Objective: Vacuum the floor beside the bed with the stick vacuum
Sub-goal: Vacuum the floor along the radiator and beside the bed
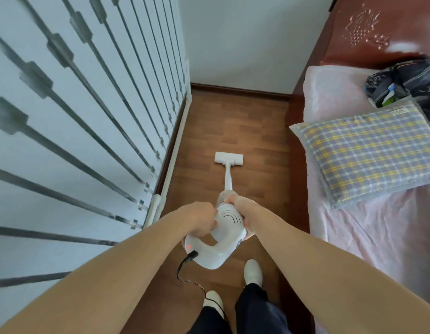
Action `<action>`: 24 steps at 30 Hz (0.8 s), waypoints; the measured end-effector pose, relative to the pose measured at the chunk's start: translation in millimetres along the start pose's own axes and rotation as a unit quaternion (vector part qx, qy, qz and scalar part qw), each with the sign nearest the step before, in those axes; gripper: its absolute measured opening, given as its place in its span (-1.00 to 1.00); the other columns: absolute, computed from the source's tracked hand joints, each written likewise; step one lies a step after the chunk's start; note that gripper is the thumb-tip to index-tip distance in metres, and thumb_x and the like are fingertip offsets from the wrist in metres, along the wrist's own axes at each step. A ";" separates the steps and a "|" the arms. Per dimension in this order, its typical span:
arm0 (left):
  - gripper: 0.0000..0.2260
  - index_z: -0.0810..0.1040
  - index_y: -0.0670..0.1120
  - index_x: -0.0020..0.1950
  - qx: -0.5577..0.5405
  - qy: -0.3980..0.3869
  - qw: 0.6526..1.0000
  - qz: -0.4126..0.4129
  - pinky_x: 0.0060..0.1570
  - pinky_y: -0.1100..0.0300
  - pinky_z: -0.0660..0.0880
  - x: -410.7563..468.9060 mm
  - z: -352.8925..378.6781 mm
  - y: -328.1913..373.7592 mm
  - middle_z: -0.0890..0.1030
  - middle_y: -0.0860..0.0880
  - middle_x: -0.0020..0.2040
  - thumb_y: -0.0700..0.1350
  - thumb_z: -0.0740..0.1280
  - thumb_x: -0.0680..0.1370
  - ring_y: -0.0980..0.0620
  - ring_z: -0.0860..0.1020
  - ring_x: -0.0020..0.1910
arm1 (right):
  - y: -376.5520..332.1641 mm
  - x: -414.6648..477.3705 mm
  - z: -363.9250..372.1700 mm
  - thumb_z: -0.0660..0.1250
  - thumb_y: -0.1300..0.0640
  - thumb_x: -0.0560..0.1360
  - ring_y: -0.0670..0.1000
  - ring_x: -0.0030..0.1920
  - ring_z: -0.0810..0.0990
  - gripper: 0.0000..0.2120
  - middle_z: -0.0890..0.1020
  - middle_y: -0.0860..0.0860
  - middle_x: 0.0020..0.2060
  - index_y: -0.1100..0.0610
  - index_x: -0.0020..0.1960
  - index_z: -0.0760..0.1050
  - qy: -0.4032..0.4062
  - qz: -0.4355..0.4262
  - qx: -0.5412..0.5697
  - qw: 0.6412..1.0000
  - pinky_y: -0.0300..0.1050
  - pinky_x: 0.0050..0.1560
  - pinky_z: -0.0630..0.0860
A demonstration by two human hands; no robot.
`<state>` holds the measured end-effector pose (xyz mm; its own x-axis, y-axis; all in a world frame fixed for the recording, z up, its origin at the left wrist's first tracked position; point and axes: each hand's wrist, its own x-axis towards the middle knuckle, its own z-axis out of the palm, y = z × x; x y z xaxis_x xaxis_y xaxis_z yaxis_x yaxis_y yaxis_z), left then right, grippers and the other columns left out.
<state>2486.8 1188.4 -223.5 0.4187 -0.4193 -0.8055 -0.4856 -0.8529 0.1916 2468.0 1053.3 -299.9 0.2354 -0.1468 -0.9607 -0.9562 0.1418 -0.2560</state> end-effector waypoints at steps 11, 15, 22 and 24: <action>-0.71 0.46 -0.13 0.34 -0.026 0.017 0.999 -0.012 -0.02 0.16 0.42 -39.2 54.1 8.3 0.55 -0.12 0.22 -0.10 0.13 0.66 -0.01 0.48 -0.02 | 56.4 -23.3 10.2 0.39 -0.02 0.48 0.25 -0.02 0.68 -0.57 0.71 0.17 0.05 0.12 0.29 0.52 -0.014 0.005 -0.012 1.000 0.30 0.20 0.59; -0.70 0.43 -0.15 0.37 -0.025 0.020 0.999 -0.026 0.00 0.14 0.41 -51.5 73.2 25.2 0.53 -0.09 0.17 -0.13 0.12 0.66 -0.03 0.49 0.03 | 79.5 -25.3 6.2 0.39 -0.05 0.48 0.25 -0.03 0.69 -0.58 0.71 0.18 0.02 0.14 0.27 0.53 -0.025 0.004 -0.023 0.999 0.29 0.19 0.60; -0.69 0.40 -0.15 0.39 -0.003 0.011 1.000 -0.017 0.17 0.10 0.45 -71.5 103.4 46.5 0.50 -0.13 0.28 -0.12 0.11 0.67 -0.09 0.52 0.20 | 119.1 -36.3 -2.8 0.39 -0.06 0.50 0.24 -0.05 0.68 -0.60 0.70 0.17 -0.02 0.15 0.24 0.53 -0.027 -0.003 -0.033 0.999 0.30 0.19 0.60; -0.71 0.41 -0.16 0.37 -0.006 0.020 1.000 -0.016 0.11 0.12 0.47 -72.7 106.5 50.1 0.52 -0.14 0.25 -0.13 0.12 0.67 -0.09 0.54 0.18 | 120.7 -39.9 -7.3 0.38 -0.04 0.51 0.23 -0.08 0.67 -0.63 0.69 0.17 -0.04 0.15 0.22 0.54 -0.018 -0.014 -0.037 0.999 0.27 0.18 0.61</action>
<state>2350.3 1209.2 -215.1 0.4648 -0.4040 -0.7878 -0.4623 -0.8697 0.1732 2341.9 1069.2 -291.6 0.2677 -0.1144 -0.9567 -0.9589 0.0656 -0.2762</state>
